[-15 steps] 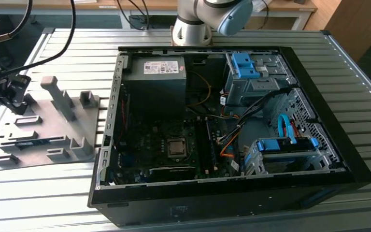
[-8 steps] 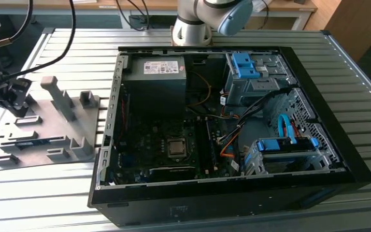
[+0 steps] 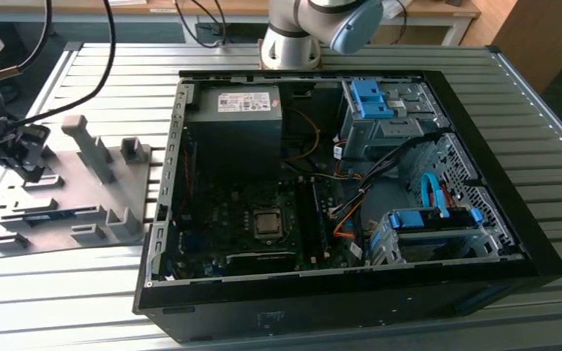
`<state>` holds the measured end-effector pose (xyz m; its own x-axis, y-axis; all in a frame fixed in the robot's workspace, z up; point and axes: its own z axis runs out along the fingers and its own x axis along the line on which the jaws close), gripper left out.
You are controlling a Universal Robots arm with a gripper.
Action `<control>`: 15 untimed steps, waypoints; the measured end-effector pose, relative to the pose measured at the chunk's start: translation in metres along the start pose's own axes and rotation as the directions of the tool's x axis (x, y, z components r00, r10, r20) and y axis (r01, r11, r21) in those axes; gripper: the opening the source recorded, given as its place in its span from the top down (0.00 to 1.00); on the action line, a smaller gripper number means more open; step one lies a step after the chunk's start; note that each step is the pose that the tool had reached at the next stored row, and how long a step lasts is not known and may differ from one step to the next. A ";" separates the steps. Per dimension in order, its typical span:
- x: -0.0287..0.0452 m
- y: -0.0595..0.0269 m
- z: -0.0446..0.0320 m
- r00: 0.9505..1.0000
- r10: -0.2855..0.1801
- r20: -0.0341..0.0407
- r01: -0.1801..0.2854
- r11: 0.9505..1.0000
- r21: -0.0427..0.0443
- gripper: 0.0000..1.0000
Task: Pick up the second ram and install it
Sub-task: 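Reach for the second ram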
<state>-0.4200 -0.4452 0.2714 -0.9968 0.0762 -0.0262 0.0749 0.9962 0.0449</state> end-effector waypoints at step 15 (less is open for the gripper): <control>0.0001 -0.0137 0.0251 1.000 -0.001 0.000 0.001 1.000 0.000 0.90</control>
<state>-0.4204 -0.4578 0.2458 -0.9968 0.0755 -0.0261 0.0743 0.9962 0.0449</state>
